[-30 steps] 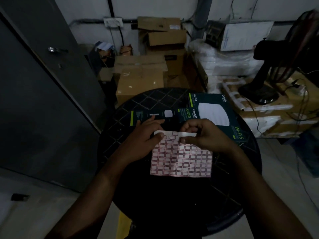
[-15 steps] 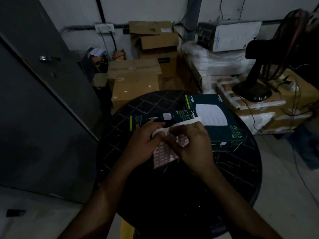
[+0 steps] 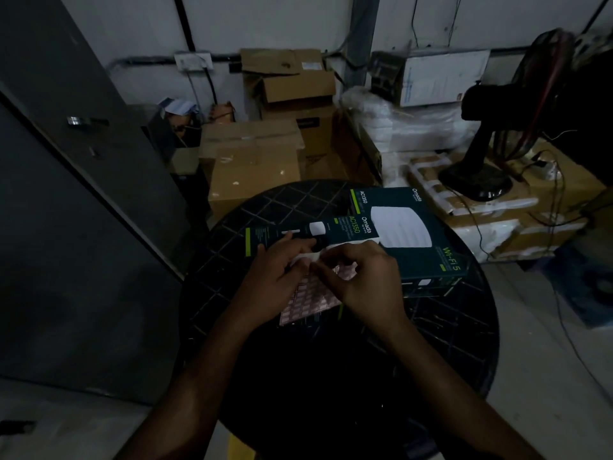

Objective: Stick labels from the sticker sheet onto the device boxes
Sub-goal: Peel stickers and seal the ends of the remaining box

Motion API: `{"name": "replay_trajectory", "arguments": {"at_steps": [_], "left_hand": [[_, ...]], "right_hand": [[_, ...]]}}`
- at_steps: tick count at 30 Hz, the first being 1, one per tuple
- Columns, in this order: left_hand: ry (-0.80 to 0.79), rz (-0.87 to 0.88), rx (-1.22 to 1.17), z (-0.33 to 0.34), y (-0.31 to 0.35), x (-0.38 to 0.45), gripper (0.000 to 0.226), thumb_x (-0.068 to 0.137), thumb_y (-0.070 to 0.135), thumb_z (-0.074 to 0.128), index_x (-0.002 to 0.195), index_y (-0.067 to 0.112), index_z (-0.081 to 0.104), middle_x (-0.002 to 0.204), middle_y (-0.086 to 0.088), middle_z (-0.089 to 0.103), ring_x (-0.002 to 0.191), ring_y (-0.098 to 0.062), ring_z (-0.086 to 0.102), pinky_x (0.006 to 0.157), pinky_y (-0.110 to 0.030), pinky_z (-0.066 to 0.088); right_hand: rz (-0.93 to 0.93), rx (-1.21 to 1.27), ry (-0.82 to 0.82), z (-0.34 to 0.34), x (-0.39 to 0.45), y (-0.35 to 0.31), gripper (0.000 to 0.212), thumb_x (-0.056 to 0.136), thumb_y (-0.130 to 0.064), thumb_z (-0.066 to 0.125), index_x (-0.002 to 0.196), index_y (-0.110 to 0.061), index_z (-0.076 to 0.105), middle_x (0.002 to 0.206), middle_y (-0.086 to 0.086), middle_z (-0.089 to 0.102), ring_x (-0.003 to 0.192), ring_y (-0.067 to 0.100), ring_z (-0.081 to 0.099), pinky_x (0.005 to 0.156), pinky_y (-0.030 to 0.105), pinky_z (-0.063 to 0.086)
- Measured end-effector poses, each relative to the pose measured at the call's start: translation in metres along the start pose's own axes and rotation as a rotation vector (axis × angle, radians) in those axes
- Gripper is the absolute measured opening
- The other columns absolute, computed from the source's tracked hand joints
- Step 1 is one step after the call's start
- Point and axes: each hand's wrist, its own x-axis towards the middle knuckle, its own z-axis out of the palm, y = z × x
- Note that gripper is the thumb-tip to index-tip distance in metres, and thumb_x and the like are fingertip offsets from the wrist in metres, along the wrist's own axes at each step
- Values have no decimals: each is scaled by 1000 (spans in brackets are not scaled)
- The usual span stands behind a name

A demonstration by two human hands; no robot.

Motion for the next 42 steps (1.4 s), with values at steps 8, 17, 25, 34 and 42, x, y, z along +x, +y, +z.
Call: {"name": "replay_trajectory", "arguments": {"at_steps": [8, 17, 25, 34, 42], "left_hand": [[14, 5, -173, 0, -1, 1, 26, 86, 44, 49, 91, 24, 64, 92, 5, 67, 90, -15, 64, 100, -61, 42], [-34, -61, -292, -1, -4, 3, 25, 80, 43, 53, 84, 21, 65, 101, -7, 69, 103, -3, 61, 114, -59, 25], [-17, -105, -310, 2, -3, 3, 28, 80, 46, 55, 91, 22, 65, 105, 1, 68, 105, -14, 65, 108, -62, 36], [67, -106, -297, 2, -4, 3, 26, 85, 17, 60, 99, 36, 70, 114, 17, 69, 117, -6, 61, 106, -53, 44], [110, -119, -370, 2, -2, 5, 35, 91, 0, 62, 103, 33, 65, 113, 6, 70, 102, -10, 68, 86, -36, 56]], "right_hand": [[-2, 6, 13, 2, 3, -2, 25, 79, -52, 73, 92, -31, 79, 84, -16, 71, 83, 3, 59, 67, 25, 50], [39, 9, 1, 6, 2, 1, 17, 80, -38, 82, 96, -30, 80, 84, -13, 72, 81, 3, 60, 66, 24, 51], [38, 24, -3, 1, 1, 0, 19, 78, -31, 81, 97, -30, 80, 87, -20, 69, 85, 1, 59, 68, 20, 46], [56, -7, -4, 3, -2, 1, 24, 76, -41, 82, 97, -33, 78, 88, -15, 68, 87, 5, 61, 69, 34, 55], [65, -24, 32, 5, -3, -3, 27, 81, -51, 66, 98, -33, 78, 87, -6, 70, 80, 9, 64, 67, 36, 57]]}}
